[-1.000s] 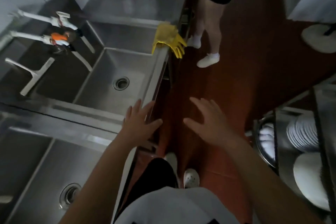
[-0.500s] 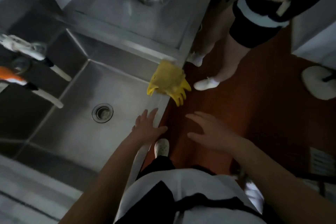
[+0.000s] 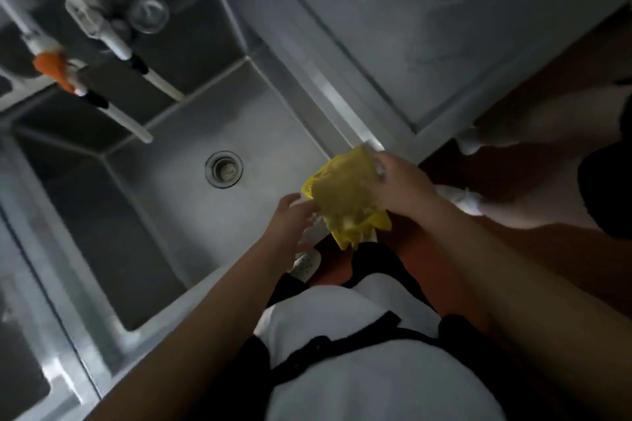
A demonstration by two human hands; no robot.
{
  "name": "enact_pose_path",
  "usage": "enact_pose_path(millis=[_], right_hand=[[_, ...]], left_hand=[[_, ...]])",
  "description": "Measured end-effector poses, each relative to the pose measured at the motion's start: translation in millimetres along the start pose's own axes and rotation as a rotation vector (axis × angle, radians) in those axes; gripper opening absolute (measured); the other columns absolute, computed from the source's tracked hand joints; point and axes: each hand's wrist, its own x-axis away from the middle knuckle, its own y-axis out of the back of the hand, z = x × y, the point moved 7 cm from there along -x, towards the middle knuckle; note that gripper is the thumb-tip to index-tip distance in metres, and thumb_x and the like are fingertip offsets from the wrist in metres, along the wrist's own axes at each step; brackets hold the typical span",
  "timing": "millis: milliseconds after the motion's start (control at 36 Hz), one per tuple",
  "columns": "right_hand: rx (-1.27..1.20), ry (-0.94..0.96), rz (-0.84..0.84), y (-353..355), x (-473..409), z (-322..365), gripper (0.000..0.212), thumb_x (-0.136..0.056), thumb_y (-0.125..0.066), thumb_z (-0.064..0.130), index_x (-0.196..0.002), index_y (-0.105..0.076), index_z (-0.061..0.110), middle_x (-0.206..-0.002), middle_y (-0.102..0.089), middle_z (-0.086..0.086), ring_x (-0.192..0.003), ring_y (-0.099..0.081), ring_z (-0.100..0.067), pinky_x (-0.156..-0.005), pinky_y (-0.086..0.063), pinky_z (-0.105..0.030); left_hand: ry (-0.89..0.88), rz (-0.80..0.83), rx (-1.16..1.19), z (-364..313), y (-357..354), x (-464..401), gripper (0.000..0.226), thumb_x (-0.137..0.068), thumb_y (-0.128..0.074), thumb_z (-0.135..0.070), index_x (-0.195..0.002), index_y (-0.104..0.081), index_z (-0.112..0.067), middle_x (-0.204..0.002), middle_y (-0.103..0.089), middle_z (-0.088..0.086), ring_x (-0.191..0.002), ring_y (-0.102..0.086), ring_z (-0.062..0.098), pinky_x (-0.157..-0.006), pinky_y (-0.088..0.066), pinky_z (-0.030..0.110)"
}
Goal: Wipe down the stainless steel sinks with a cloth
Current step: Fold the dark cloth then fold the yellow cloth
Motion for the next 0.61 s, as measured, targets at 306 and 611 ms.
enact_pose_path(millis=[306, 611], right_hand=[[0.242, 0.147, 0.159, -9.4, -43.6, -7.1, 0.077, -0.078, -0.065, 0.037, -0.147, -0.033, 0.026, -0.138, -0.054, -0.01, -0.127, -0.047, -0.04, -0.101, -0.044, -0.051], [0.495, 0.466, 0.185, -18.3, -49.3, -1.1, 0.068, -0.078, -0.07, 0.062, -0.141, -0.047, 0.046, -0.162, -0.011, -0.008, -0.149, 0.003, -0.034, -0.116, -0.008, -0.061]], left_hand=[[0.027, -0.338, 0.221, 2.5, -29.7, -8.5, 0.043, -0.09, -0.064, -0.006, -0.13, -0.053, -0.017, -0.117, -0.061, 0.023, -0.086, -0.065, 0.035, -0.088, -0.057, 0.05], [-0.257, -0.288, 0.223, -3.5, -28.9, 4.5, 0.041, -0.083, -0.062, 0.012, -0.108, -0.057, -0.02, -0.088, -0.054, 0.01, -0.07, -0.055, 0.021, -0.056, -0.049, 0.026]])
